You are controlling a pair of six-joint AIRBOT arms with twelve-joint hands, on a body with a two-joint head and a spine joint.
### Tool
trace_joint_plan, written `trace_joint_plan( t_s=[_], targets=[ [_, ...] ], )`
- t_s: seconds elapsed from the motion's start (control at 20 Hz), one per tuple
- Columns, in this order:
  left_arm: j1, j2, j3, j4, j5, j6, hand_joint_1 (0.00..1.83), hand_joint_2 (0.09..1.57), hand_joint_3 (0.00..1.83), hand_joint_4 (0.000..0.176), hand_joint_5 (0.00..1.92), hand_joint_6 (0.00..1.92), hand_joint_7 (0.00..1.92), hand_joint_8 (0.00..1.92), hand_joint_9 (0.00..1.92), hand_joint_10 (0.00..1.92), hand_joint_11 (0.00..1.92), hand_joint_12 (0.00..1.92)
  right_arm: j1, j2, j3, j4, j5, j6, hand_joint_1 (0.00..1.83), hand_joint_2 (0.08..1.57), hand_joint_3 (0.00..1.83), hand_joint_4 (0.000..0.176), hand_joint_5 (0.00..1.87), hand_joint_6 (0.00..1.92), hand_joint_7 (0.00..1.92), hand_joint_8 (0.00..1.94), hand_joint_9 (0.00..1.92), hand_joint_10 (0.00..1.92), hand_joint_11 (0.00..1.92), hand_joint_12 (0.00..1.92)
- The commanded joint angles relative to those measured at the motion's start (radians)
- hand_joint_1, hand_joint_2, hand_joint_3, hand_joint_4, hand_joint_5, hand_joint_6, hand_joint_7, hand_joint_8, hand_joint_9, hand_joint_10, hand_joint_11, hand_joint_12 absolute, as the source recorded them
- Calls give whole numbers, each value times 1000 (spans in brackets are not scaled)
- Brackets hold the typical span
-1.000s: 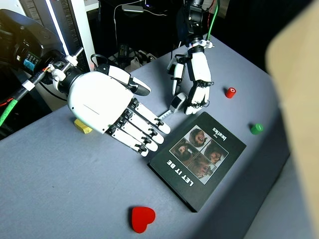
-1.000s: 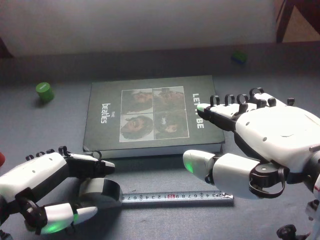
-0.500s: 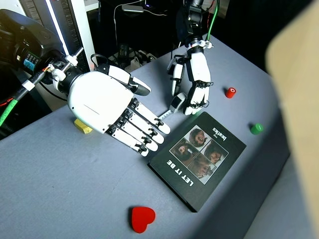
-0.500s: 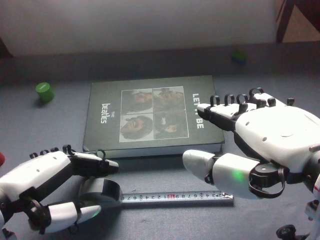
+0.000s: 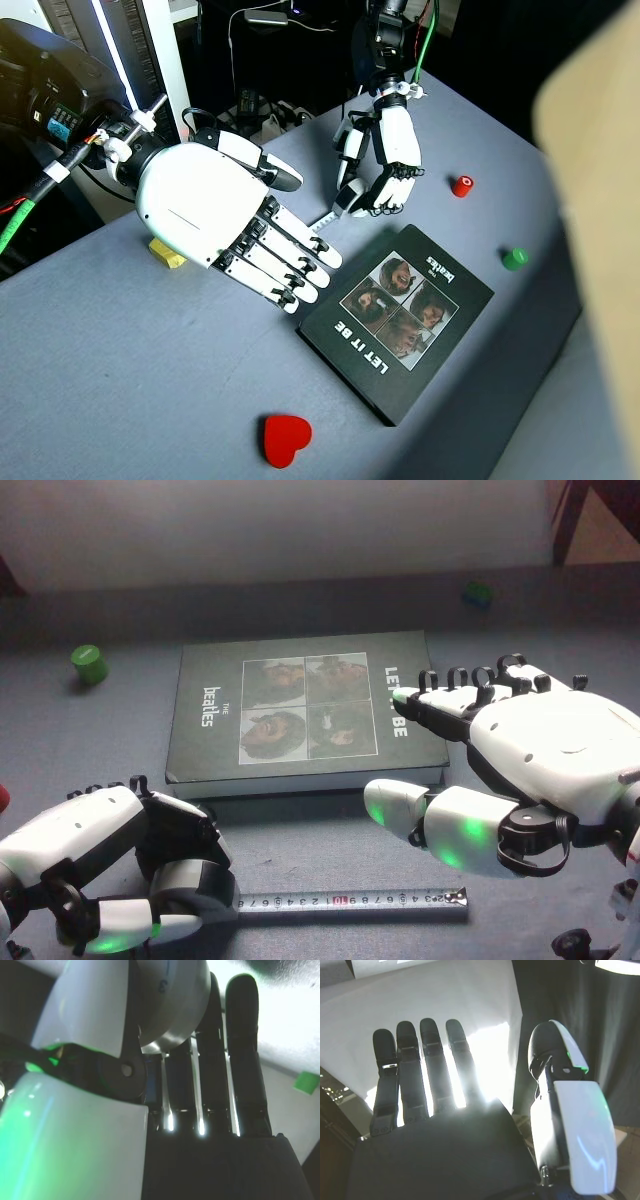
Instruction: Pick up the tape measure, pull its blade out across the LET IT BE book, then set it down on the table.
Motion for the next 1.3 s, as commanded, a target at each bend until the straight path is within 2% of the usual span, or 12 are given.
trace_joint_plan(
  t_s=[0.0, 0.3, 0.45, 0.55, 0.65, 0.75, 0.8, 0.9, 1.0, 1.15, 1.25],
  targets=[
    [-5, -3, -2, 16, -91, -6, 1375, 1093, 0, 0, 969, 987, 1154, 622, 875, 1207, 700, 1135, 5, 2, -2, -85, 51, 10, 56, 1209, 0, 19, 255, 6, 316, 1, 298, 1, 0, 927],
    [-142, 26, -5, -1, -39, -8, 1373, 1097, 0, 0, 956, 1022, 1126, 641, 883, 1209, 685, 1112, 35, -8, 21, -99, -3, 1, 61, 1210, 0, 19, 254, 4, 316, 1, 299, 1, 0, 926],
    [-245, 70, 2, -7, 70, 1, 1374, 1095, 0, 0, 944, 1038, 1131, 619, 908, 1186, 700, 1089, 110, -33, 46, -69, -30, -61, 66, 1214, 2, 11, 260, 5, 323, 2, 300, 1, 0, 941],
    [-303, 88, 18, -9, 107, 1, 1374, 1095, 0, 0, 950, 1036, 1137, 616, 893, 1194, 713, 1089, 159, -64, 74, -47, -29, -97, 202, 1186, 0, 3, 288, 11, 331, 3, 316, 6, 0, 992],
    [-366, 103, 45, 1, 164, 1, 1375, 1092, 0, 0, 963, 1018, 1147, 600, 894, 1188, 708, 1063, 208, -101, 117, -12, -63, -116, 452, 1128, 0, 0, 310, 15, 335, 3, 321, 7, 0, 1002],
    [-417, 114, 78, 12, 203, -11, 1376, 1091, 0, 0, 961, 1015, 1159, 591, 892, 1186, 701, 1055, 276, -164, 171, 130, -57, -228, 663, 1113, 0, 0, 355, 17, 366, 6, 334, 8, 0, 1058],
    [-447, 115, 104, 50, 230, -30, 1377, 1087, 0, 0, 955, 1009, 1175, 564, 914, 1168, 710, 1058, 301, -198, 200, 175, -33, -260, 741, 1125, 0, 0, 374, 17, 405, 14, 357, 14, 0, 1100],
    [-495, 114, 139, 103, 295, -70, 1378, 1085, 0, 0, 951, 1008, 1179, 556, 922, 1162, 724, 1063, 319, -213, 224, 201, -14, -273, 899, 1129, 0, 0, 479, 28, 496, 16, 429, 26, 9, 1218],
    [-518, 116, 161, 140, 302, -96, 1378, 1085, 0, 0, 958, 1003, 1174, 559, 920, 1162, 728, 1063, 320, -214, 238, 230, -24, -277, 985, 1137, 2, 0, 583, 35, 574, 16, 517, 41, 68, 1243],
    [-557, 125, 176, 154, 342, -102, 1378, 1085, 0, 0, 964, 997, 1185, 556, 903, 1173, 733, 1061, 318, -224, 267, 237, -23, -281, 1046, 1161, 4, 0, 678, 42, 664, 25, 625, 67, 164, 1252],
    [-574, 131, 188, 215, 367, -139, 1378, 1086, 0, 0, 961, 999, 1185, 555, 903, 1173, 709, 1053, 338, -229, 286, 275, -26, -294, 1054, 1165, 2, 0, 716, 37, 702, 22, 674, 77, 208, 1246]
  ],
)
